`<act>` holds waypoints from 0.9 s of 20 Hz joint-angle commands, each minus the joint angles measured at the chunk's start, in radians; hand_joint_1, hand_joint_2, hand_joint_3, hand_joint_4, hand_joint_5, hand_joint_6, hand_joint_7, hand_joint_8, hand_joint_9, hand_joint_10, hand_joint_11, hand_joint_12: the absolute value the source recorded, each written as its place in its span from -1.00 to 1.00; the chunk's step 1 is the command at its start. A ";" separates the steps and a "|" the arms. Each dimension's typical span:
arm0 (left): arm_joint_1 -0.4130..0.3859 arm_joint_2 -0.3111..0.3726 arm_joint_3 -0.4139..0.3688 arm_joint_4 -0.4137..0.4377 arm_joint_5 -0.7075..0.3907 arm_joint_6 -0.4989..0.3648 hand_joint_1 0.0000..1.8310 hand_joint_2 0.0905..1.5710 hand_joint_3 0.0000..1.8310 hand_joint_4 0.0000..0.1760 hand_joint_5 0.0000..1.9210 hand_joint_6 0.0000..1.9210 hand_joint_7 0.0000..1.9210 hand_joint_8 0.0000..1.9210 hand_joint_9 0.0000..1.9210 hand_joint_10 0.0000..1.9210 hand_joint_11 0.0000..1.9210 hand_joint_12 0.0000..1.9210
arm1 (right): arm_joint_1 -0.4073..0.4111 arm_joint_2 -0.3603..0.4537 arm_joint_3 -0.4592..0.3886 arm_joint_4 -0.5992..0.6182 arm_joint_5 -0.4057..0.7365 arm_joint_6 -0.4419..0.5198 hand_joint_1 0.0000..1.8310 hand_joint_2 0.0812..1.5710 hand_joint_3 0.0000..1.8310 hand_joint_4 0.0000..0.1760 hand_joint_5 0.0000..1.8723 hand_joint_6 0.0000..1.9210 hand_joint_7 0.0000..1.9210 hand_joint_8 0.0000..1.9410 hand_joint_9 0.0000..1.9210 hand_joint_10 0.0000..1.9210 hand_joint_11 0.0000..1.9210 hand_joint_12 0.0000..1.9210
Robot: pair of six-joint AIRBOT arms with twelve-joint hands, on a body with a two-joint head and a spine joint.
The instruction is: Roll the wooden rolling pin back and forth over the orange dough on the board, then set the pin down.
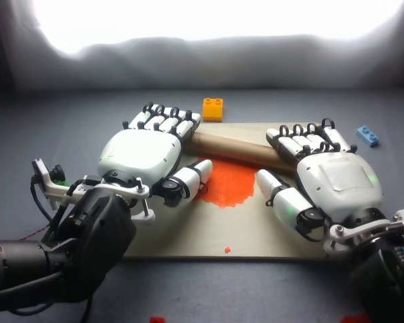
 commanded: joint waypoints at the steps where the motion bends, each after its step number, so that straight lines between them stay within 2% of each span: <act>1: 0.011 0.006 -0.005 0.015 -0.028 0.001 -1.00 0.91 -1.00 -1.00 -0.79 -1.00 -0.77 -1.00 -0.83 -1.00 -1.00 -0.87 | -0.012 0.003 -0.003 -0.029 0.066 -0.002 -1.00 0.99 -0.99 -1.00 -0.64 -1.00 -0.61 -1.00 -0.69 -1.00 -1.00 -0.40; 5: 0.014 0.012 -0.017 0.018 -0.031 0.000 -1.00 0.91 -1.00 -1.00 -0.78 -1.00 -0.75 -1.00 -0.80 -0.99 -1.00 -0.79 | -0.018 0.003 -0.019 -0.029 0.074 -0.009 -1.00 1.00 -0.99 -1.00 -0.62 -1.00 -0.59 -1.00 -0.68 -1.00 -1.00 -0.33; 8: 0.017 0.016 -0.023 0.065 -0.053 -0.015 -1.00 0.91 -1.00 -1.00 -0.78 -1.00 -0.75 -1.00 -0.82 -1.00 -1.00 -0.83 | -0.024 0.002 -0.036 -0.029 0.087 -0.010 -1.00 1.00 -0.96 -1.00 -0.62 -1.00 -0.59 -1.00 -0.67 -1.00 -1.00 -0.29; 10: 0.020 0.020 -0.031 0.067 -0.053 -0.013 -1.00 0.91 -1.00 -1.00 -0.78 -1.00 -0.75 -1.00 -0.82 -1.00 -1.00 -0.84 | -0.030 0.002 -0.053 -0.029 0.097 -0.010 -1.00 1.00 -0.98 -1.00 -0.64 -1.00 -0.61 -1.00 -0.68 -1.00 -1.00 -0.32; 13: 0.021 0.028 -0.041 0.081 -0.053 -0.008 -1.00 0.91 -1.00 -1.00 -0.79 -1.00 -0.76 -1.00 -0.82 -1.00 -1.00 -0.86 | -0.035 0.002 -0.065 -0.023 0.104 -0.010 -1.00 1.00 -0.94 -1.00 -0.59 -0.99 -0.57 -0.99 -0.65 -0.99 -1.00 -0.22; 16: 0.021 0.042 -0.053 0.081 -0.052 0.003 -1.00 0.90 -1.00 -1.00 -0.78 -1.00 -0.73 -1.00 -0.79 -0.99 -1.00 -0.72 | -0.036 0.002 -0.071 -0.003 0.104 -0.010 -1.00 0.99 -0.96 -1.00 -0.59 -0.99 -0.58 -1.00 -0.65 -1.00 -1.00 -0.25; 18: 0.021 0.049 -0.058 0.081 -0.045 0.006 -1.00 0.90 -1.00 -1.00 -0.78 -1.00 -0.75 -1.00 -0.80 -1.00 -1.00 -0.74 | -0.039 0.002 -0.075 -0.002 0.105 -0.010 -1.00 1.00 -0.97 -1.00 -0.58 -0.99 -0.57 -1.00 -0.65 -1.00 -1.00 -0.22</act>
